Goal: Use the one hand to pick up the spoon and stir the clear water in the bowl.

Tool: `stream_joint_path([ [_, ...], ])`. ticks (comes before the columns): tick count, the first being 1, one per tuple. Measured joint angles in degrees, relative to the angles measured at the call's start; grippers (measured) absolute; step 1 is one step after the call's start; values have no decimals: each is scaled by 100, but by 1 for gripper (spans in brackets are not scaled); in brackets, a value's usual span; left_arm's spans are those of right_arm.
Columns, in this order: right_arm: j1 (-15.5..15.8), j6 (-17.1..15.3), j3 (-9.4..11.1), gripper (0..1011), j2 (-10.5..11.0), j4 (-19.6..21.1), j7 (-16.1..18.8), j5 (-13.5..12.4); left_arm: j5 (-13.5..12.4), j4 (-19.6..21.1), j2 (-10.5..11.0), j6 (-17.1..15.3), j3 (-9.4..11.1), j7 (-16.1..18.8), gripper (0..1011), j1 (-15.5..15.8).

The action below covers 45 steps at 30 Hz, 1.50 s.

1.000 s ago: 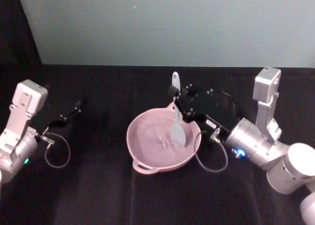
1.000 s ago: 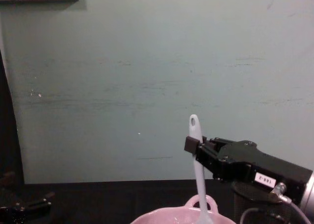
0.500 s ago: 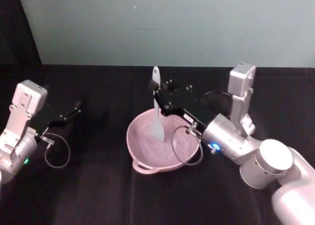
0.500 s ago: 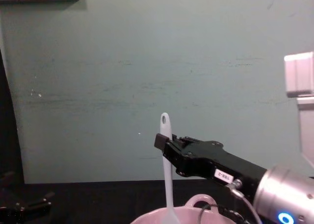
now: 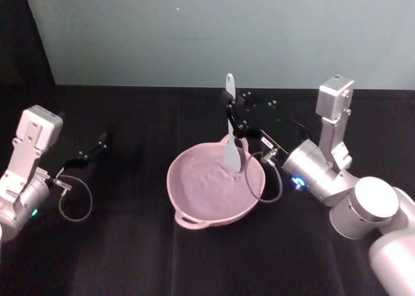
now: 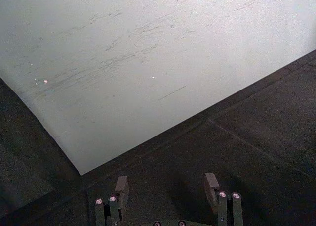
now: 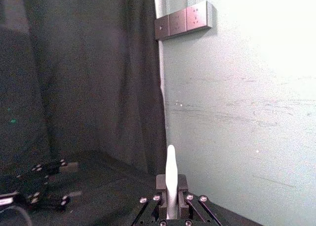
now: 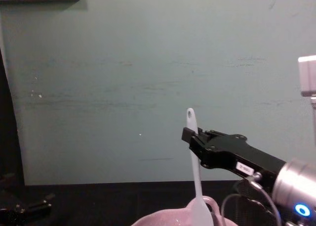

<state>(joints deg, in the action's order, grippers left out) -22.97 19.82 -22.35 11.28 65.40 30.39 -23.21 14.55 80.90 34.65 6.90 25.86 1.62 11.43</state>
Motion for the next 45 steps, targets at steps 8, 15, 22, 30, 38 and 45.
stream_joint_path([
  [8,484,-370,26,136,319,699,270,-218,0,0,0,0,0,0,1011,0],
  [15,696,-617,-131,136,389,1073,417,-424,0,0,0,0,0,0,1011,0],
  [22,572,-494,-309,136,192,929,385,-417,0,0,0,0,0,0,1011,0],
  [30,106,-130,-316,136,-136,144,158,-162,0,0,0,0,-1,0,1011,0],
  [38,-127,177,-131,136,-211,-291,-47,109,0,0,0,0,0,0,1011,0],
  [45,187,-19,-20,136,84,214,-19,176,0,0,0,0,0,0,1011,0],
])
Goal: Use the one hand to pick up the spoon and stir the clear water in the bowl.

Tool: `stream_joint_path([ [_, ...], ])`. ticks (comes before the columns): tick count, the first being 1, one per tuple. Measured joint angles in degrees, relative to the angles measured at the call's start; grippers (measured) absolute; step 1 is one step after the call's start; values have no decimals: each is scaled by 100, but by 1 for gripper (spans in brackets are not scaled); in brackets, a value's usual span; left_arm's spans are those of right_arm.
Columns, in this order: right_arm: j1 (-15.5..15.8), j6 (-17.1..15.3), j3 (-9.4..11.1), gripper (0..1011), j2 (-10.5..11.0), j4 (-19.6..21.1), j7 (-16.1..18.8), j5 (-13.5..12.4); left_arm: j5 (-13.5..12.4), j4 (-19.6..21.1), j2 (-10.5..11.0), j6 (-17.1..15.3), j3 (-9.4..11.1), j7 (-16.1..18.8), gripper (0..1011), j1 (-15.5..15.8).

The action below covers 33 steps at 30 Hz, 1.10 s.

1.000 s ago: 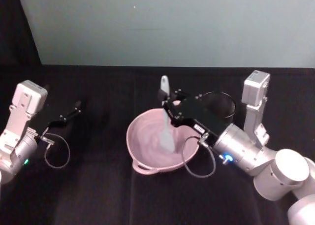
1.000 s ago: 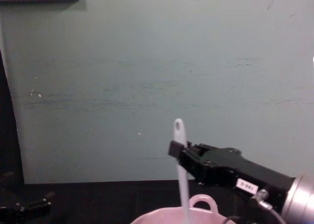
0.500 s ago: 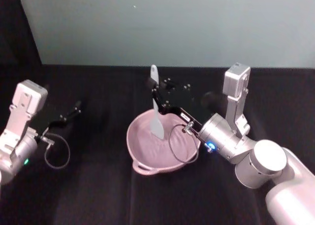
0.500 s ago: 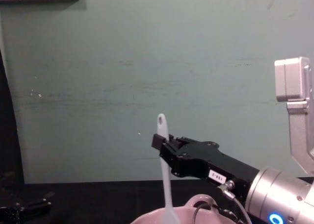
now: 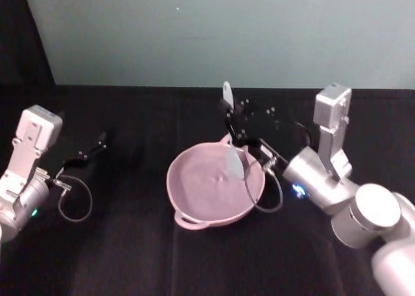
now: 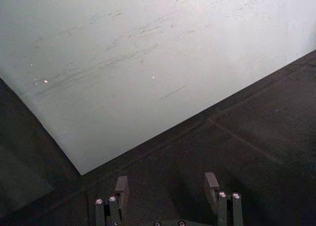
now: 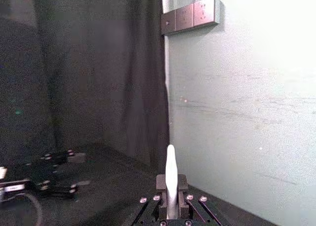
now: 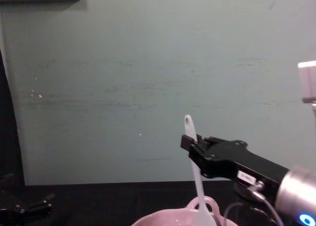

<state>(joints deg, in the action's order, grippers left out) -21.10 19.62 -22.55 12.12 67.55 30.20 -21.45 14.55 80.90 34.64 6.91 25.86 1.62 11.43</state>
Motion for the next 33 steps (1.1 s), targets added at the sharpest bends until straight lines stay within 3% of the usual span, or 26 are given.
stream_joint_path([
  [8,572,-363,-28,136,314,865,313,-307,0,0,0,0,0,0,1011,0],
  [14,665,-430,-225,136,300,1020,451,-431,0,0,0,0,0,0,1011,0],
  [20,504,-371,-354,136,119,777,451,-440,0,0,0,0,0,0,1011,0],
  [26,210,-120,-375,136,-184,282,325,-408,0,0,0,0,0,0,1011,0],
  [33,-154,363,-247,136,-487,-364,-3,-104,0,0,0,0,0,0,1011,0],
])
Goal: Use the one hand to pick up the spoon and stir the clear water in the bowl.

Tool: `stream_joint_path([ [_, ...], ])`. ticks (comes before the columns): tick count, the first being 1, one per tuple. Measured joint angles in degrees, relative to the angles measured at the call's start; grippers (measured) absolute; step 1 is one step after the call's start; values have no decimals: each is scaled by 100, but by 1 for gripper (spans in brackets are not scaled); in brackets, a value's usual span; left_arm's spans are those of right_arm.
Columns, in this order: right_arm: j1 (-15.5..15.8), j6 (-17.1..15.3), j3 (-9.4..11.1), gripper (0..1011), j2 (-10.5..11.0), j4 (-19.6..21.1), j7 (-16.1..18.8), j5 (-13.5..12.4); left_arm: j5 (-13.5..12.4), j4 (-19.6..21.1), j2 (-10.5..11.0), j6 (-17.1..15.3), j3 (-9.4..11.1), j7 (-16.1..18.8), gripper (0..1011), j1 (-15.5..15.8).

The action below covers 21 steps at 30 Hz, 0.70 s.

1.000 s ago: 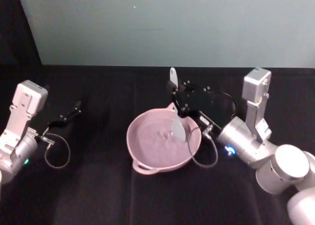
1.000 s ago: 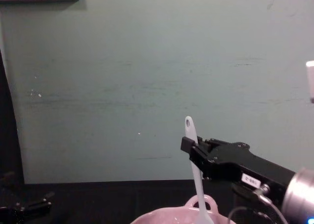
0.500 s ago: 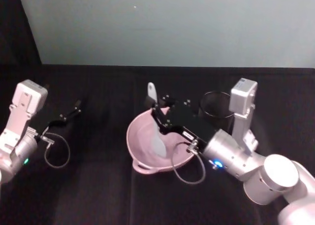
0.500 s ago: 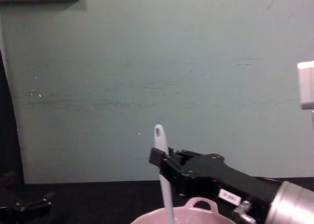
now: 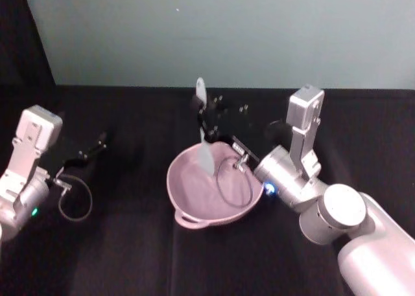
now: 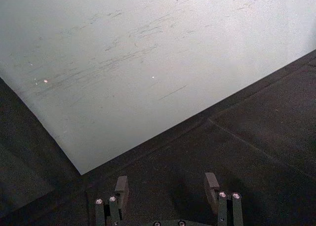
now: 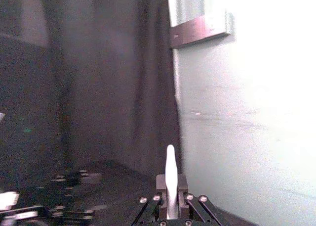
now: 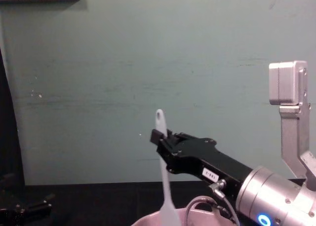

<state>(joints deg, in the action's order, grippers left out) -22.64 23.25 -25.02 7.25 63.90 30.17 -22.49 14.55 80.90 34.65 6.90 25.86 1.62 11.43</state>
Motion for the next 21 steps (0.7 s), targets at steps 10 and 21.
stream_joint_path([
  [10,-128,165,216,137,111,-251,-492,620,0,0,0,0,0,0,1011,0],
  [21,593,-436,317,136,521,875,124,138,0,0,0,0,0,0,1011,0],
])
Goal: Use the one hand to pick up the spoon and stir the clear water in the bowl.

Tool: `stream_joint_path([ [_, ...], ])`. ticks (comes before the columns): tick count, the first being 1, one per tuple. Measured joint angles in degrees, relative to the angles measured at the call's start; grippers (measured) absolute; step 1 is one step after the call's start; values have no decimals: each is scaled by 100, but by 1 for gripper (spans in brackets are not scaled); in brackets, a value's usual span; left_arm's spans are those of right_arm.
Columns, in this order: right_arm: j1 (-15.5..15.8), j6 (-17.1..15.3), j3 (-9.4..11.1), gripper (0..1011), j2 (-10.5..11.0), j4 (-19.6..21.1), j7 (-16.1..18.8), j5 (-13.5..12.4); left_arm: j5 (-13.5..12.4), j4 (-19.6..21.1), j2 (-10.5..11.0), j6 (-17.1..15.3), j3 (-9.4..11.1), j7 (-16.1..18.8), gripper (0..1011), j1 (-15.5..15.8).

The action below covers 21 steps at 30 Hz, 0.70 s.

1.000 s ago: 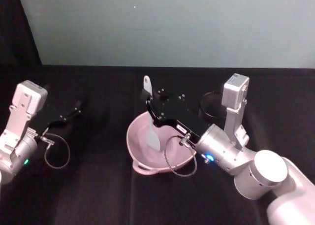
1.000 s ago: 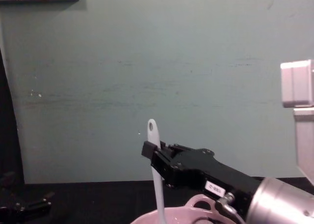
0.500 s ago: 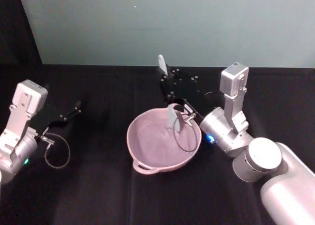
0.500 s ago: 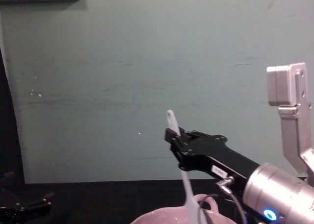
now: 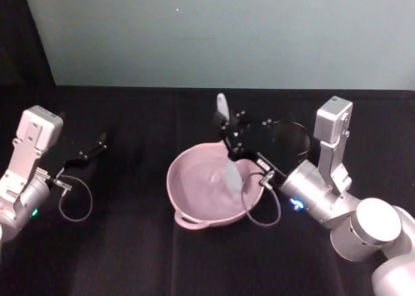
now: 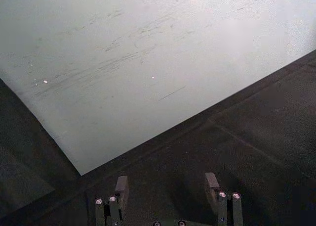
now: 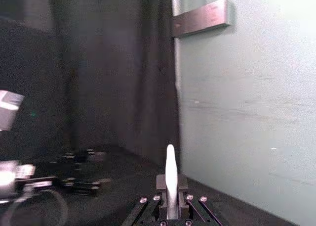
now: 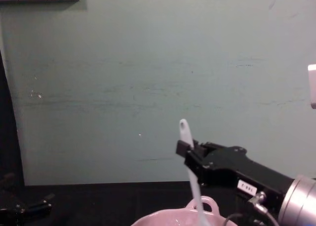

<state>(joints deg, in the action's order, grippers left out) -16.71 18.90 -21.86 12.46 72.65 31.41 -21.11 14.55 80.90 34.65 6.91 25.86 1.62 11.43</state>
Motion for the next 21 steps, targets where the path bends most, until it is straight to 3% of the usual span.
stream_joint_path([
  [4,83,-141,-120,136,-11,142,185,-198,0,0,0,0,0,0,1011,0],
  [11,31,-267,-265,136,-69,113,206,-281,0,0,0,0,0,0,1011,0],
  [18,9,-695,-332,136,145,326,200,-357,0,0,0,0,0,0,1011,0],
  [21,8,-1032,-346,136,359,538,202,-434,0,0,0,0,0,0,1011,0],
])
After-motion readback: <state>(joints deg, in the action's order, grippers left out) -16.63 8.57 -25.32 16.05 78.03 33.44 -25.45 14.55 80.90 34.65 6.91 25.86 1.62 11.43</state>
